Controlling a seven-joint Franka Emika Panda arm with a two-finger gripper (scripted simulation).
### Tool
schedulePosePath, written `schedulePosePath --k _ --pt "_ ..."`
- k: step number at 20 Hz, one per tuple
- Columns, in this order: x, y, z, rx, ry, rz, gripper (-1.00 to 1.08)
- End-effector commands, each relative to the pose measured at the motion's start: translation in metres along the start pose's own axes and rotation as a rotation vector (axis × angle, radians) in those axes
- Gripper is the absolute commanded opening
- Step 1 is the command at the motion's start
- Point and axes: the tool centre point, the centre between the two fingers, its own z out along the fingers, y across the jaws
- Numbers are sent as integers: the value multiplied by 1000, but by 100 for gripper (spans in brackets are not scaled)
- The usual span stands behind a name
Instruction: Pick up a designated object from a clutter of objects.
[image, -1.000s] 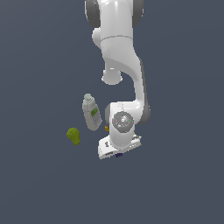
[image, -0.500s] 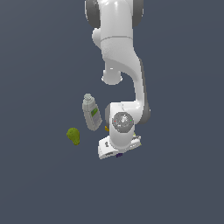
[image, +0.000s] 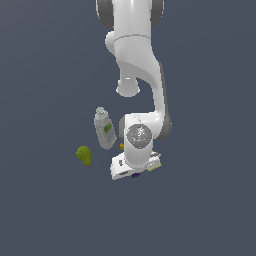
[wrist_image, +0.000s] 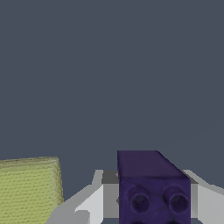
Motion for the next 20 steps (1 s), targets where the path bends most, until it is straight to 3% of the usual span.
schedulePosePath --k 1,9,20 --pt "-3 2 -11 0 1 0 -100" --pt "-21 13 -66 0 1 0 -100" --pt "-58 36 -187 0 1 0 -100"
